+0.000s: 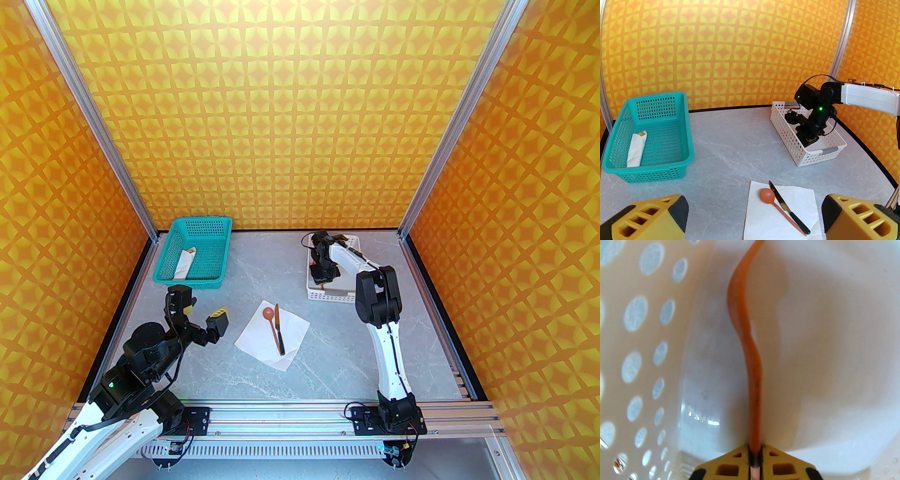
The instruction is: Place the utensils on the paper napkin and roll it up
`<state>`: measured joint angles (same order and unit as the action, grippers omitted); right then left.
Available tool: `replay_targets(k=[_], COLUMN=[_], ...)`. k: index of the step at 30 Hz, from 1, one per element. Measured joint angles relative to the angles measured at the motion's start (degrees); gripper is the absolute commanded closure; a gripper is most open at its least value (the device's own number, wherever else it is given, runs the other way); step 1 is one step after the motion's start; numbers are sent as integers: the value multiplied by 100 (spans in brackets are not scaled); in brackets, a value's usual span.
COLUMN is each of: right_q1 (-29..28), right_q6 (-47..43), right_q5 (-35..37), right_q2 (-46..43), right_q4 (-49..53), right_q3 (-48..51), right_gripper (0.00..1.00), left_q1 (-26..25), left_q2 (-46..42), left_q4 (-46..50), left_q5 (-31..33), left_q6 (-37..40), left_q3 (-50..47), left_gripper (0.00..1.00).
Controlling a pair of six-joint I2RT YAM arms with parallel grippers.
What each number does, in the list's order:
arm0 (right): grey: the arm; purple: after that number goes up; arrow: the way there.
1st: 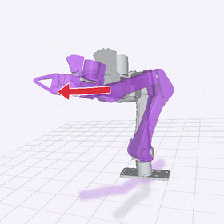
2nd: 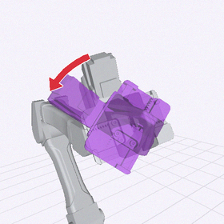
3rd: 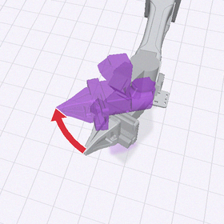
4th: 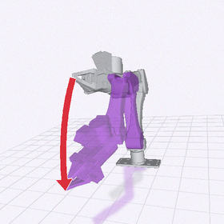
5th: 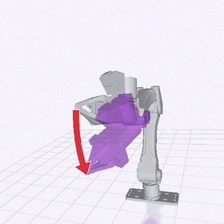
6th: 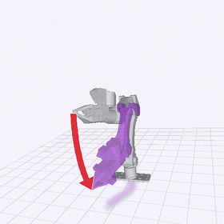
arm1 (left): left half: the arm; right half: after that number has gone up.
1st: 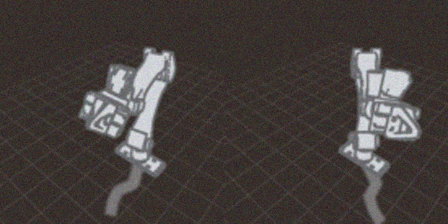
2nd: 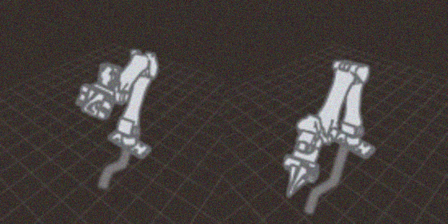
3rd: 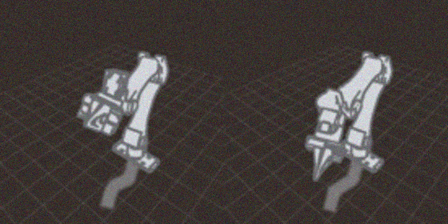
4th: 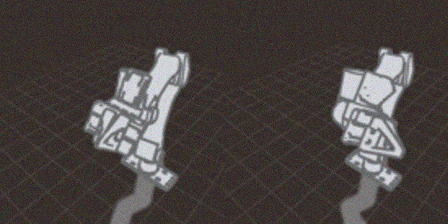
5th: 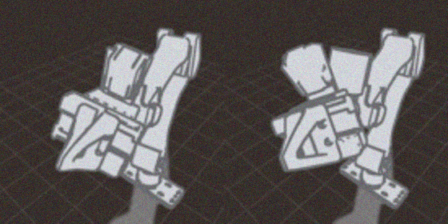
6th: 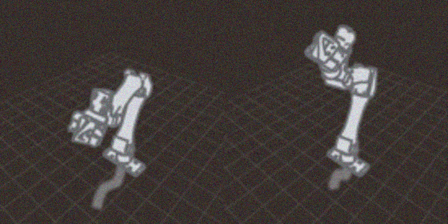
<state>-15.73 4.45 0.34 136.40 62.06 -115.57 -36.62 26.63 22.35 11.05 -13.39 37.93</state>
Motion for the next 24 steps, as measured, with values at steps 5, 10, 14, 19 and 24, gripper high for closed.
replay_targets(k=[5, 10, 14, 19, 24], right_q1=[52, 125, 136, 133, 136], right_q6=[0, 0, 0, 0, 0], right_q5=[125, 216, 278, 297, 337], right_q2=[-76, -195, -387, -590, -734], right_q4=[-42, -39, -39, -37, -28], right_q3=[4, 4, 4, 2, -13], right_gripper=[88, 88, 88, 88, 87], left_q1=[0, 0, 0, 0, 0], left_q2=[2, 22, 44, 44, 44], left_q4=[-2, -2, -2, -4, -7], left_q5=[0, 0, 0, 0, 0], left_q6=[-2, -2, -2, -2, -2], left_q3=[0, 0, 0, 0, 2], left_gripper=[1, 1, 1, 1, 1])
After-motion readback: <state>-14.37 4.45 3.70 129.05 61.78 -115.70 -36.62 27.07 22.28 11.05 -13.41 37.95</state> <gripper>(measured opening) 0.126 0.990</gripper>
